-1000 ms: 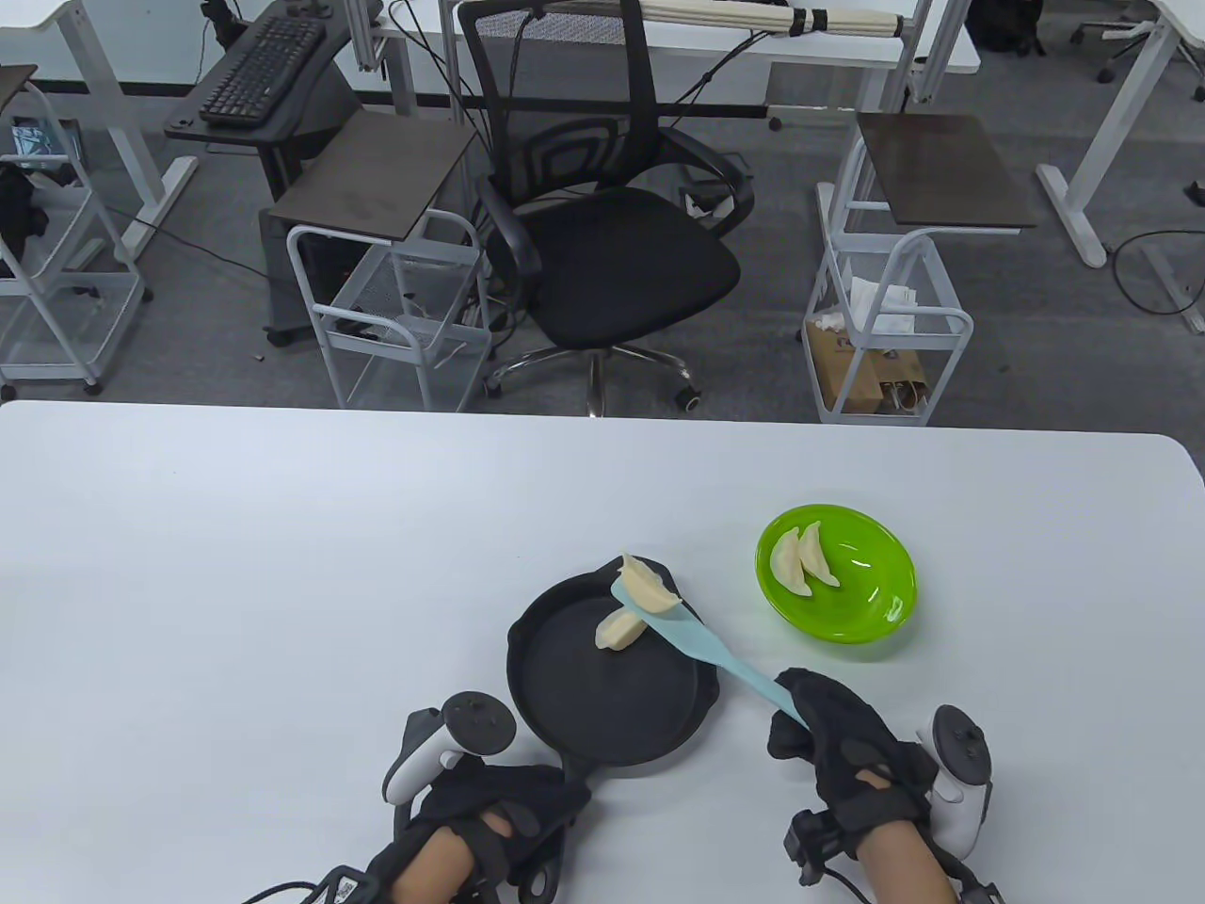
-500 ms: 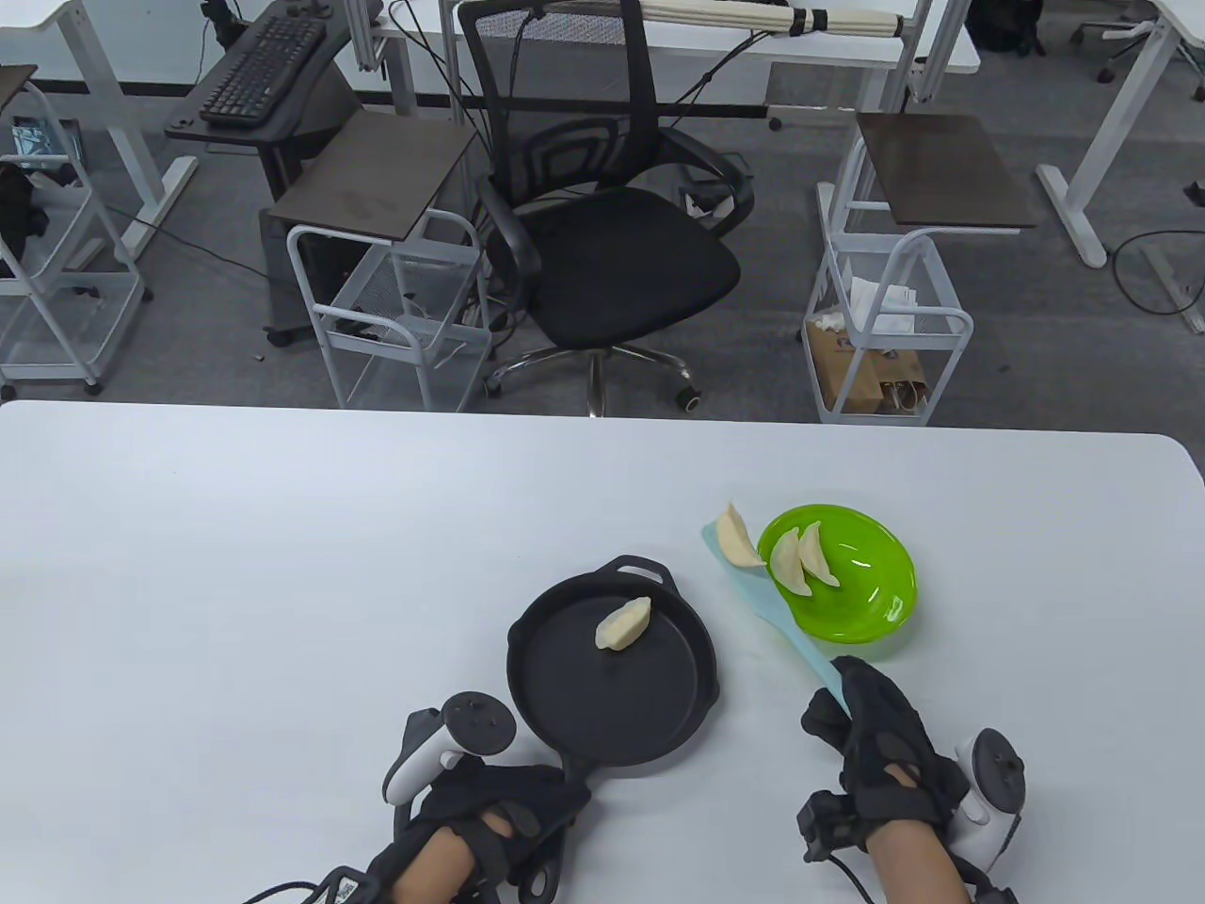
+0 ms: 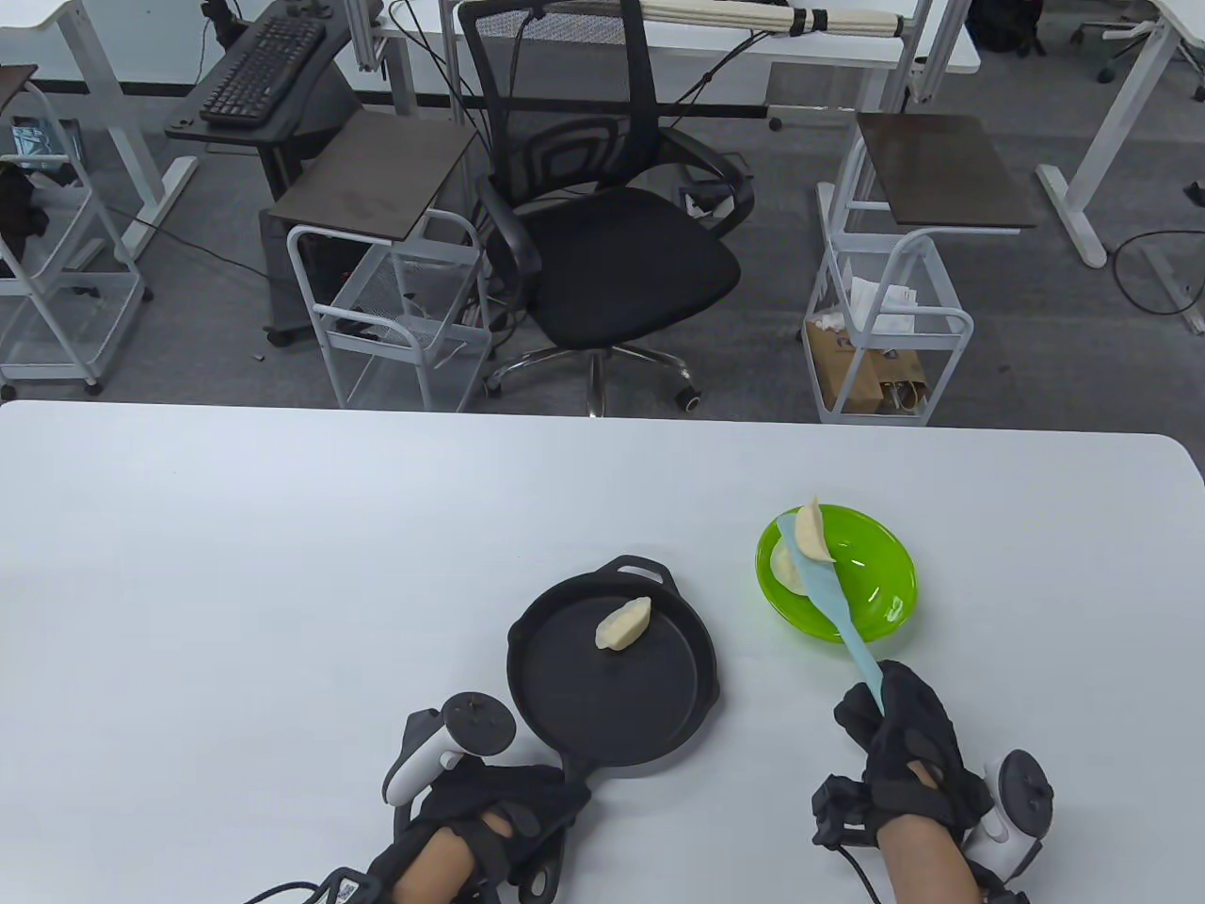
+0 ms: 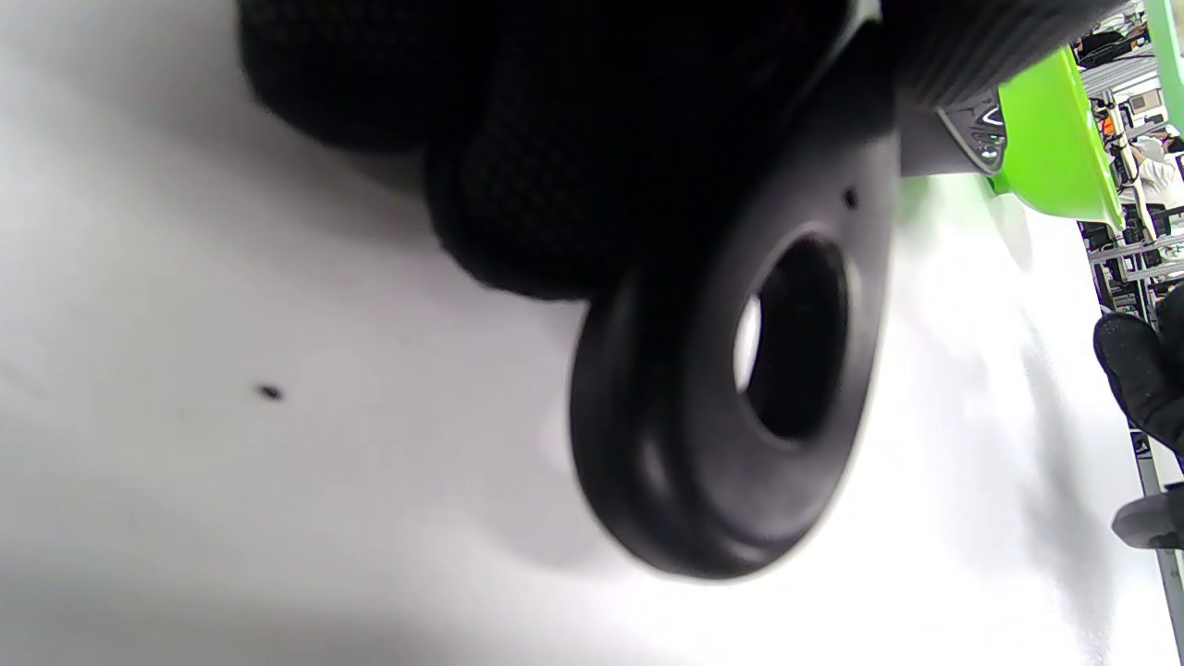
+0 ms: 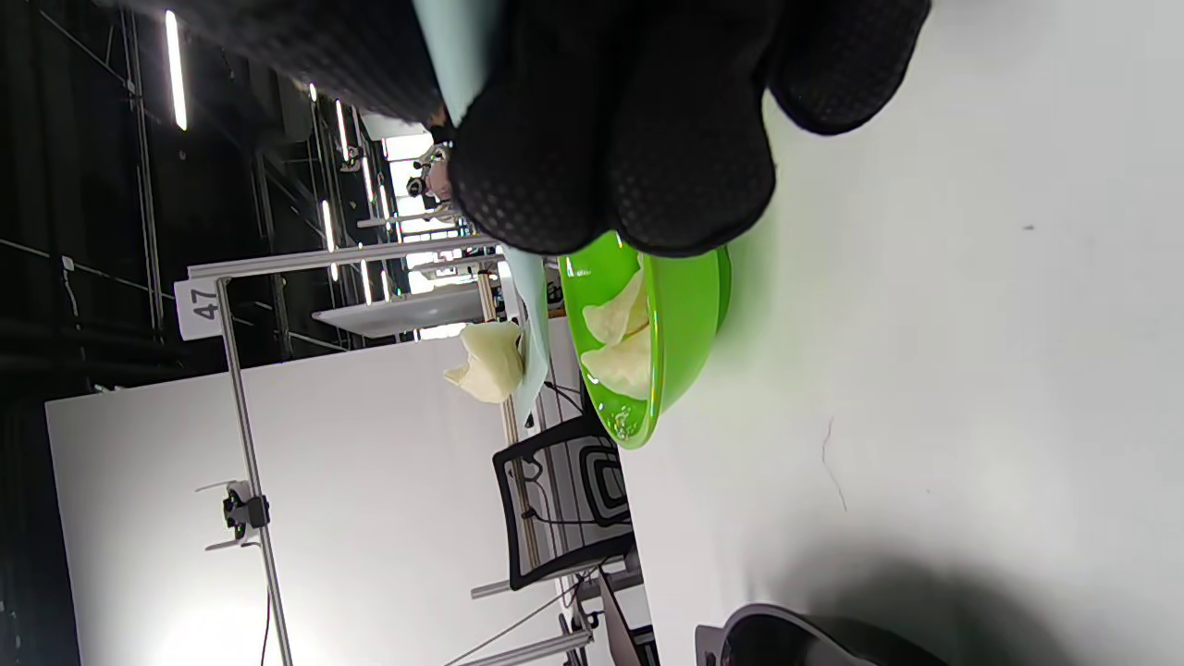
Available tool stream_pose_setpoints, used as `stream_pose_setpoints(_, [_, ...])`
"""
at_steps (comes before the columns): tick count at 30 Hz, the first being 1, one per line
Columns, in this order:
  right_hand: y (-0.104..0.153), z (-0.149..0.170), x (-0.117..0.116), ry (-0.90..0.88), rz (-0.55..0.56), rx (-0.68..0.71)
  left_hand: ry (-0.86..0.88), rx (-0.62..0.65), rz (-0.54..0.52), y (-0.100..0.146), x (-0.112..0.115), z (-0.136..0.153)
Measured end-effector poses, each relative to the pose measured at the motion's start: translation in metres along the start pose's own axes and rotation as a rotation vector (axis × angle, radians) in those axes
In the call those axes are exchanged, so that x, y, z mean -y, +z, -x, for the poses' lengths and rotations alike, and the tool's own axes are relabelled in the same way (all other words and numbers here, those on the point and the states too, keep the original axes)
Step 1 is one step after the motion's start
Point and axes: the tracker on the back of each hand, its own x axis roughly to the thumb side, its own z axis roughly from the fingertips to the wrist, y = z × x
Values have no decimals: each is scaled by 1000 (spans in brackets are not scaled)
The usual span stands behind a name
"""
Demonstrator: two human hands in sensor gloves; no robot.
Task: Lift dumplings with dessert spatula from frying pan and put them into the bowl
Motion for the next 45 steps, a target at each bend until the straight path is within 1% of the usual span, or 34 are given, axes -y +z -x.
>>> stream_pose_setpoints(18, [-3,0,12,13,103,-27,-1,0,-1,0,0,0])
stream_pose_setpoints(24, [-3,0,13,60,120,-32,-2,4,3,0,0,0])
stream_pose_setpoints(30, [0,-6,9,146,121,21,-5,5,-2,0,0,0])
stream_pose_setpoints(32, [3,-8,8,193,144,37,-5,6,-4,0,0,0])
stream_pose_setpoints(36, [5,-11,8,223,162,72,-6,6,-5,0,0,0])
stream_pose_setpoints(45, [6,-17,11,212,176,139,-2,5,-3,0,0,0])
